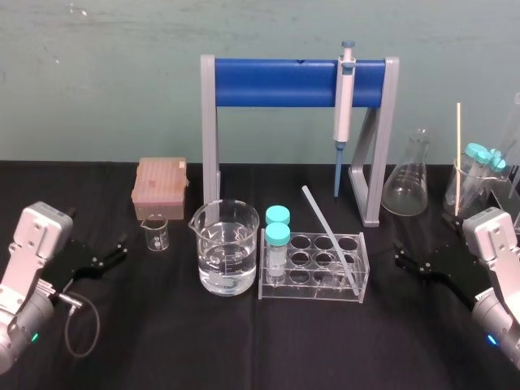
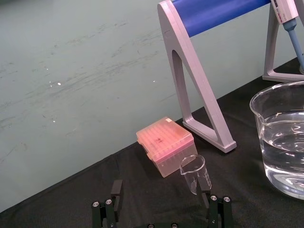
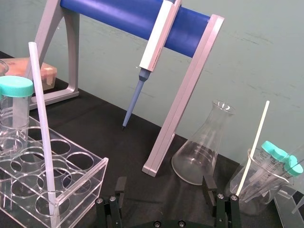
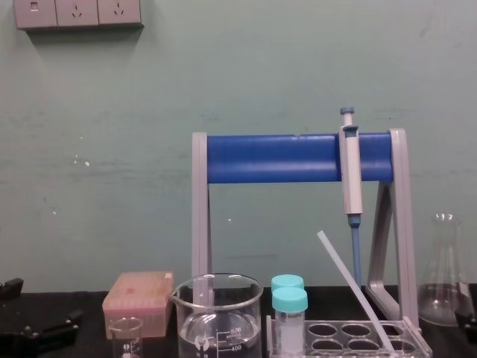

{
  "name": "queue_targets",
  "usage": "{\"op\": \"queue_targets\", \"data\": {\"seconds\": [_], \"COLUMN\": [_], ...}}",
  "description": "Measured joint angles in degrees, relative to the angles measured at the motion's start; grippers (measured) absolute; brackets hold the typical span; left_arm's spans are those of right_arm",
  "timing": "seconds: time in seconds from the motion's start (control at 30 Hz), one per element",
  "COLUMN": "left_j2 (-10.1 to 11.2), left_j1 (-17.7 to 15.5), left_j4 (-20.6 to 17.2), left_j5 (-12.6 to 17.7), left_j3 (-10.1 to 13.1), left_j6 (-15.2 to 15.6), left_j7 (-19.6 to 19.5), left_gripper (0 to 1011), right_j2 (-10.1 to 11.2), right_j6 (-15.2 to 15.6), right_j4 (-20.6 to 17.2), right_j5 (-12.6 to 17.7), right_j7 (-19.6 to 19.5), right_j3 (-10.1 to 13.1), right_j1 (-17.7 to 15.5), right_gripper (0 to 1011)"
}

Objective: Pick up the stirring rod with one hand, then place it down.

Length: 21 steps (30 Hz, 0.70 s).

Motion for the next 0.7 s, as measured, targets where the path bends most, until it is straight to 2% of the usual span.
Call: {"op": "queue_targets", "data": {"seconds": [0.7], "left_j2": [0.0], "left_j1": [0.0], "left_j4": [0.0], "left_j5": [0.0], "left_j3": [0.0], "left_j6": [0.0], "left_j7": [0.0], "left_gripper": [1000], "right_j2": [0.0], "right_j6": [0.0], "right_j4": [0.0], "right_j5": [0.0], "right_j7": [0.0], "right_j3": [0.0], "right_j1": [0.0], "right_gripper": [1004]}}
